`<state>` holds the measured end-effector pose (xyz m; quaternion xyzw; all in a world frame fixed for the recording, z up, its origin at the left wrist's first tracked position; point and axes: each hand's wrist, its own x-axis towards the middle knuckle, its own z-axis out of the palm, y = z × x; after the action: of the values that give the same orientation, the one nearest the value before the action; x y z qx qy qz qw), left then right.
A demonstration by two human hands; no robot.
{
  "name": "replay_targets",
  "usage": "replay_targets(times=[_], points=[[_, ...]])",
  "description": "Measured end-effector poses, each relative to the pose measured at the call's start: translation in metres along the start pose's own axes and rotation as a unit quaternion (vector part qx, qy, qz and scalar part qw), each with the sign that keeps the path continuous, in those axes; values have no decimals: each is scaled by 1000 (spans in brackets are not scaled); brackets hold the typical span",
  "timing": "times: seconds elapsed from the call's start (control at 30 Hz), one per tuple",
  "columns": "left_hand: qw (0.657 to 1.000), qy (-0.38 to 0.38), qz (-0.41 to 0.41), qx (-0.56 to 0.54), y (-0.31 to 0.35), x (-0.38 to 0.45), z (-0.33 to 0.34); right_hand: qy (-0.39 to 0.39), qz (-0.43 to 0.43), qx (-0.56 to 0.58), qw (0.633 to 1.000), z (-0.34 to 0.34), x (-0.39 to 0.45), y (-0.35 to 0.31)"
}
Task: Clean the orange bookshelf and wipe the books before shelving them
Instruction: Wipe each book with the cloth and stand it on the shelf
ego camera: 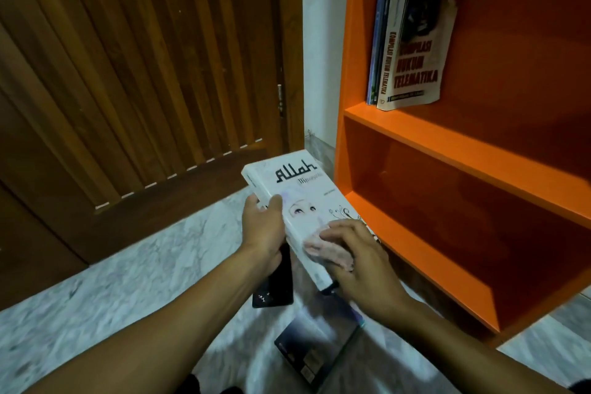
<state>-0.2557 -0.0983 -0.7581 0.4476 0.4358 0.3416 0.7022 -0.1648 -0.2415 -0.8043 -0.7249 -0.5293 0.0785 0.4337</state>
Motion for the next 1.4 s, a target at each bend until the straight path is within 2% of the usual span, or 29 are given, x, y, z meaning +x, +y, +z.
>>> replay_targets(times=[0.07,0.1,0.13,0.17,0.2,0.23,0.27,0.3,0.37,0.43,0.53,0.57,0.63,0.67,0.73,0.9,0.97,1.17,1.33,1.4], points=[[1000,-6,19,4,8,1,-6,34,83,89,992,-13,10,-2],[1000,-5,26,9,10,2,-9,63,158,156,973,-22,16,-6],[999,-5,29,14,12,2,-13,100,249,236,934,-32,22,-9],[999,-6,29,19,13,2,-16,133,336,337,870,-44,30,-7],[999,-7,28,25,14,1,-19,151,403,438,789,-55,35,-7],[999,-10,27,33,13,0,-22,152,441,517,717,-66,38,-7],[999,-14,24,41,12,-2,-24,149,457,559,675,-75,41,-5],[998,-21,20,50,11,-3,-26,148,460,577,659,-83,43,-4],[997,-38,19,71,8,-7,-28,166,428,557,692,-93,46,0],[994,-65,27,89,3,-9,-29,211,350,504,761,-99,50,1],[984,-117,32,126,-1,-15,-24,259,181,261,912,-96,52,-7],[982,-134,34,133,-3,-17,-21,245,131,176,944,-90,50,-7],[980,-154,35,124,-4,-21,-16,174,60,42,982,-71,45,3],[980,-157,31,115,-4,-22,-14,149,39,-18,988,-62,42,7],[983,-155,16,97,-2,-22,-12,134,7,-68,989,-51,38,13],[995,-99,-13,29,8,-12,-15,18,-104,-81,991,-35,22,17],[997,-78,-21,8,14,-7,-18,-15,-119,-73,990,-26,13,13],[1000,6,3,-26,33,11,-32,-82,-76,-14,994,-19,-7,3],[997,56,29,-46,46,19,-44,-85,-110,9,990,-24,-8,-15],[997,53,40,-34,48,20,-47,-105,-64,72,990,-33,-3,-21]])
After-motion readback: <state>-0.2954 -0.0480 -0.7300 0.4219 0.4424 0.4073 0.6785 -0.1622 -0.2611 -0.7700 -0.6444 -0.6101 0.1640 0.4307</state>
